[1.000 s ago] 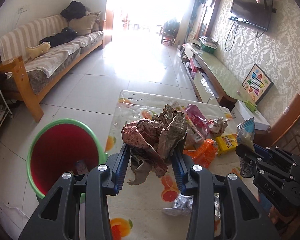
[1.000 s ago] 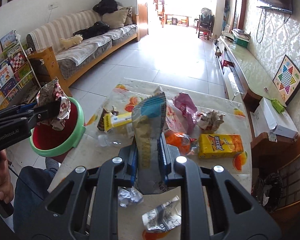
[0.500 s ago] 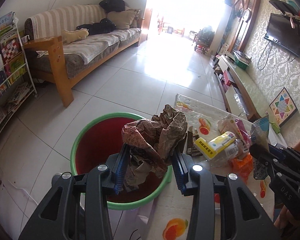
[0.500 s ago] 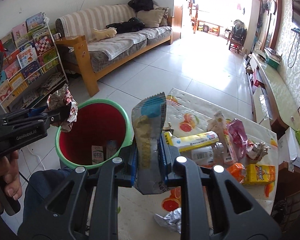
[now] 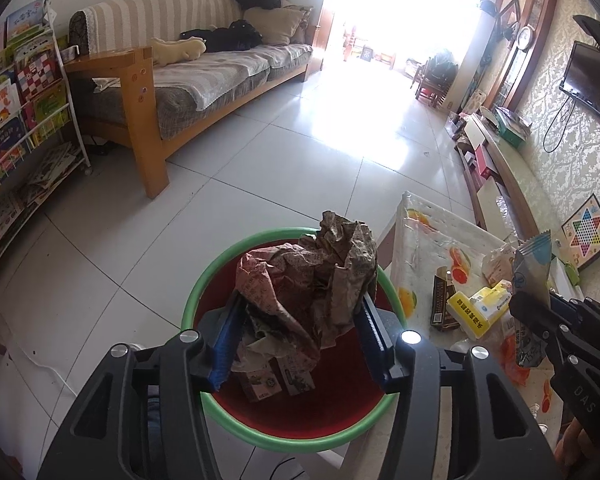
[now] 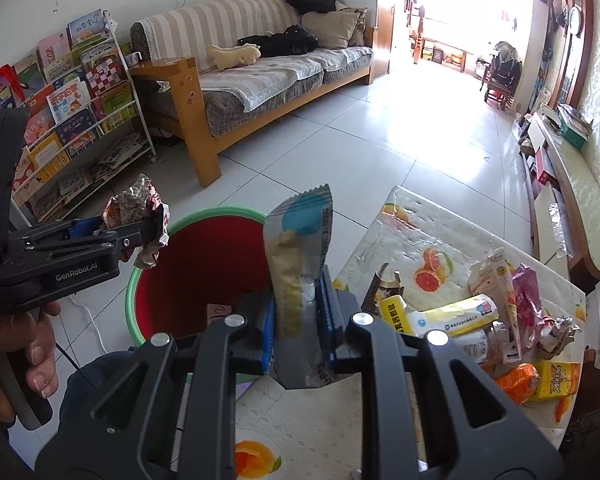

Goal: Collect trash
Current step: 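Carry both items over the red bin and open both tools to drop them, then move both tools back over the table toward the foil and paper cup, then grasp the crumpled foil with the left tool while the right tool grasps the paper cup, then carry foil and cup over the red bin and open both tools to drop them, then move both open tools back over the table toward the remaining trash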

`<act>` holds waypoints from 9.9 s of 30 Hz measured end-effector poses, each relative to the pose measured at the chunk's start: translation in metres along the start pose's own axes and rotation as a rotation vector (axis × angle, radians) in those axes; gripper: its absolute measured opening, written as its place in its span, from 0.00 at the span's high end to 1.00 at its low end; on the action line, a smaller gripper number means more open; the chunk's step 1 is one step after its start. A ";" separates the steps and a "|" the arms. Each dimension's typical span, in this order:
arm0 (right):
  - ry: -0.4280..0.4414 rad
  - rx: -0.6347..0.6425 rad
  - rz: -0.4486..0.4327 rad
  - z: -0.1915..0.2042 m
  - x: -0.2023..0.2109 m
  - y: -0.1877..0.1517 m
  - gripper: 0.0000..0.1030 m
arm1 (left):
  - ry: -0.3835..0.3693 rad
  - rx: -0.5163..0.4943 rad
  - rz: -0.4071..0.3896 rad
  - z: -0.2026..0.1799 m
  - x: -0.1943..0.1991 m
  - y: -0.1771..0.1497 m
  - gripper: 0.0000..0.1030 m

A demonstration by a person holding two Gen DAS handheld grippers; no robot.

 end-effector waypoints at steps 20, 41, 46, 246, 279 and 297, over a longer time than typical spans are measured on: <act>0.091 0.026 0.023 0.046 -0.032 0.004 0.81 | 0.085 0.104 -0.068 0.050 0.020 -0.001 0.09; 0.056 0.045 -0.049 0.057 -0.020 0.024 0.05 | 0.112 0.122 -0.078 0.063 0.038 -0.002 0.08; 0.011 0.024 -0.054 0.031 0.002 0.017 0.05 | 0.080 0.098 -0.083 0.041 0.046 0.000 0.08; 0.103 0.097 0.010 0.079 -0.031 0.009 0.04 | 0.197 0.194 -0.119 0.092 0.039 0.008 0.08; -0.356 -0.290 -0.096 -0.228 0.194 -0.104 0.04 | -0.299 -0.248 -0.052 -0.265 0.086 -0.028 0.08; -0.290 -0.407 0.023 -0.253 0.110 -0.137 0.04 | -0.234 -0.356 0.160 -0.280 -0.037 -0.057 0.08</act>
Point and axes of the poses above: each gripper's, at about its wrist camera, not at the fingertips, and x roughly against the way its jaws point, z to its left, y to its top, the point moved 8 cm from there along -x, roughly the way its jaws point, and after that the axes turned 11 degrees about -z, right-handed, at the moved point
